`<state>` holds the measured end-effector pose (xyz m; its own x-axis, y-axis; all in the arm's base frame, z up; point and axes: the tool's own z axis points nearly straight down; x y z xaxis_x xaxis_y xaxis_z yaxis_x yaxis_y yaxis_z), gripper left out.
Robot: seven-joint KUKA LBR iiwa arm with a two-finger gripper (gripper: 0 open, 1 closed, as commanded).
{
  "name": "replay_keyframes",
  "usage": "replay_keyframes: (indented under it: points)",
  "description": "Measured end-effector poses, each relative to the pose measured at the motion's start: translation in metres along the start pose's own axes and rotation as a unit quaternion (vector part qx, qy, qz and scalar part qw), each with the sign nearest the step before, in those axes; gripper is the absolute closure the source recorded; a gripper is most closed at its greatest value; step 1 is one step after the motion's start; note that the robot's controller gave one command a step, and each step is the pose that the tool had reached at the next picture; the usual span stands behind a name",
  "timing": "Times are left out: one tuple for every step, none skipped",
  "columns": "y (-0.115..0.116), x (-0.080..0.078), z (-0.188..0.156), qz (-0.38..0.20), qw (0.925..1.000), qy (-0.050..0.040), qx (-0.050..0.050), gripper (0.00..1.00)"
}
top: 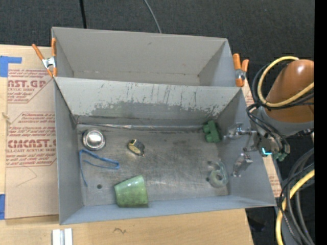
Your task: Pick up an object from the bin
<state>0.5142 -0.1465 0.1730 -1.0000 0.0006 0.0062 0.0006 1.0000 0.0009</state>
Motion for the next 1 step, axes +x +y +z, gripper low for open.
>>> replay_keyframes:
  points:
    - [0.009, 0.0027, 0.1025, -0.188, 0.9821, -0.0037, 0.001, 0.0]
